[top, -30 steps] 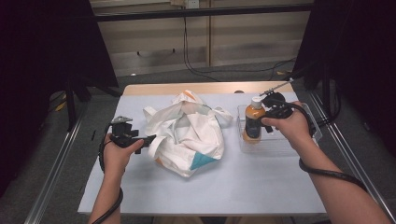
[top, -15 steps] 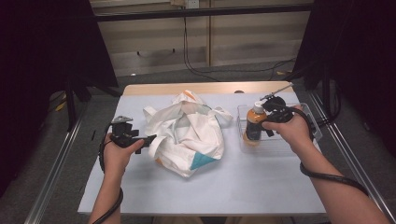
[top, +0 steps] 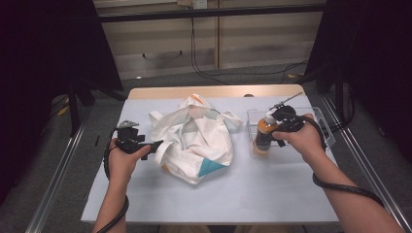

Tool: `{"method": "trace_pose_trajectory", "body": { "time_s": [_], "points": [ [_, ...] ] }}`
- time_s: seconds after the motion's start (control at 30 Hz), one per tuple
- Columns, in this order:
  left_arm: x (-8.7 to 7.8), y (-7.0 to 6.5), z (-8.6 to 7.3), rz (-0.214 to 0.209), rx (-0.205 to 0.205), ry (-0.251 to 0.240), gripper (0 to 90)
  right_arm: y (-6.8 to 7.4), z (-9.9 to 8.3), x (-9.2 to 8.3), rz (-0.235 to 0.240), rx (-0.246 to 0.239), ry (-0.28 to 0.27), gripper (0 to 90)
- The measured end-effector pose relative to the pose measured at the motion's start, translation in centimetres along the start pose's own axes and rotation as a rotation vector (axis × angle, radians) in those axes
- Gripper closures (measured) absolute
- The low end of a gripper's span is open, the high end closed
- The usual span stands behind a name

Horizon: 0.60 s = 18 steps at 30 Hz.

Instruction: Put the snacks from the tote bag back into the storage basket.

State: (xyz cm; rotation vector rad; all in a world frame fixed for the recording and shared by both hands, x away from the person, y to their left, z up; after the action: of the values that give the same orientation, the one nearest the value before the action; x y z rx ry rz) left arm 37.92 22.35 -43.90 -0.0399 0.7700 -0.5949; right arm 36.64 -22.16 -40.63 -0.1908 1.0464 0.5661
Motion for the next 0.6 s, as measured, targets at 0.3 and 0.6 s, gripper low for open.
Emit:
{"method": "trace_pose_trajectory", "body": {
  "time_s": [0.3,0.6],
  "points": [
    [-0.01,0.08,-0.04,-0.003,0.005,0.005,14.0,-0.02,-0.21,0.14,0.000,0.004,0.031,36.5],
    [0.06,0.01,-0.04,-0.004,0.007,0.007,14.1,0.41,-0.06,0.19,-0.016,-0.025,0.050,37.1]
  ]
}}
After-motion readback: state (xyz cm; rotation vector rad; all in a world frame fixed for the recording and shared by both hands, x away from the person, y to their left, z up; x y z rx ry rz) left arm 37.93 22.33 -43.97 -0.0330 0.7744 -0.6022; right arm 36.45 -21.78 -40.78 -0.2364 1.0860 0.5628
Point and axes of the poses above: each handheld gripper's, and its own axes: x roughly forward along the jaws, z roughly out of its top, y roughly to its left, the point moved 3 cm from there along x, roughly forward along the jaws, and after that the axes turned 2 degrees about -x, right-handed, at the moved point
